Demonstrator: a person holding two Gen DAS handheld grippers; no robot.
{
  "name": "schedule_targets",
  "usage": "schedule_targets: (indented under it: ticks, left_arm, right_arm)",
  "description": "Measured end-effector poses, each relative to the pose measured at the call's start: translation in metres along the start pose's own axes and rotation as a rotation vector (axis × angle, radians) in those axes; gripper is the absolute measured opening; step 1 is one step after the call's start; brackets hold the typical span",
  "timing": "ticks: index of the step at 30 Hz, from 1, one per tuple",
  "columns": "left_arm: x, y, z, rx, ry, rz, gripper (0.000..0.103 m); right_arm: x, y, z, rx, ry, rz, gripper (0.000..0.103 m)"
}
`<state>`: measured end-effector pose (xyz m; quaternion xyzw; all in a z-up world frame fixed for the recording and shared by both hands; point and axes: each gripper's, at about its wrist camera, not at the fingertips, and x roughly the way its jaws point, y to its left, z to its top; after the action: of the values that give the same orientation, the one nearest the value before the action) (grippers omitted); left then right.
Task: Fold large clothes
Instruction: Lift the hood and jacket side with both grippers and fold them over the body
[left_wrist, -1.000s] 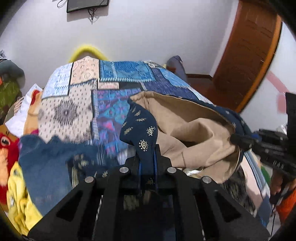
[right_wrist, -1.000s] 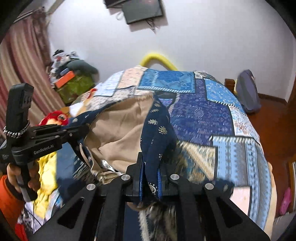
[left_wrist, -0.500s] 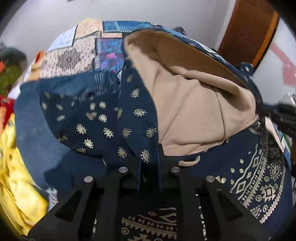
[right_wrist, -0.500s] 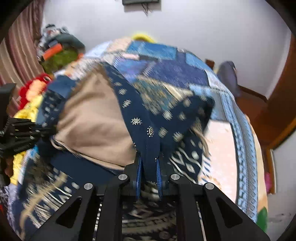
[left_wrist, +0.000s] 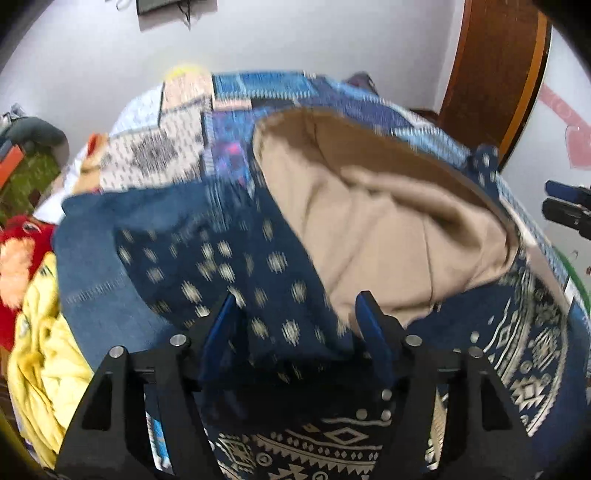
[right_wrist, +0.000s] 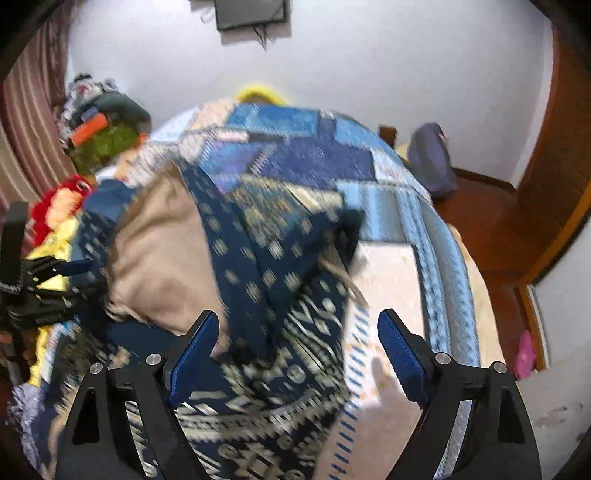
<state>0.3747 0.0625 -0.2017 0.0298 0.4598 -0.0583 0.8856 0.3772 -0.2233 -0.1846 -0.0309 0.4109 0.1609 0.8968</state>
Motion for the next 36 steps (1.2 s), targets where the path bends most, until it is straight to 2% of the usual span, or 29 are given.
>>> schedule_targets:
  ticks: [5,9,12,14,15,17,19,20,23,29,32,36]
  left_arm:
    - [0.002,0.017,0.039,-0.023,-0.042,0.008,0.07]
    - [0.035,0.032,0.066,-0.072,-0.01,-0.003,0.07]
    - [0.066,0.042,0.081,-0.131,0.027,-0.038,0.07]
    - [0.082,0.046,0.089,-0.161,0.035,-0.065,0.066]
    - [0.086,0.044,0.091,-0.164,0.034,-0.071,0.058]
    - [0.095,0.04,0.096,-0.156,0.034,-0.083,0.045]
    - [0.099,0.032,0.101,-0.128,0.028,-0.075,0.016]
    - [0.098,0.028,0.103,-0.111,0.026,-0.069,0.009]
    - [0.081,0.021,0.101,-0.085,-0.018,-0.092,0.007]
    - [-0.01,-0.004,0.085,-0.005,-0.143,-0.175,0.006]
    - [-0.047,-0.013,0.069,0.023,-0.171,-0.192,0.006]
    - [-0.083,-0.02,0.036,0.029,-0.158,-0.233,0.006]
  right_arm:
    - [0.019,0.022,0.031,-0.004,-0.011,0.075,0.086]
    - [0.063,0.04,0.051,-0.007,0.035,0.14,0.086]
    - [0.096,0.051,0.06,0.005,0.076,0.168,0.084]
    - [0.113,0.055,0.064,0.013,0.099,0.189,0.068]
    - [0.124,0.058,0.067,0.018,0.115,0.201,0.062]
    - [0.138,0.06,0.071,0.023,0.128,0.201,0.039]
    - [0.144,0.059,0.074,0.026,0.118,0.194,0.026]
    - [0.145,0.058,0.076,0.027,0.111,0.195,0.018]
    - [0.137,0.057,0.077,0.034,0.076,0.228,0.01]
    - [0.073,0.061,0.067,0.02,-0.002,0.277,0.008]
    - [0.033,0.063,0.055,0.012,-0.03,0.305,0.008]
    - [-0.014,0.068,0.027,0.008,-0.04,0.333,0.008]
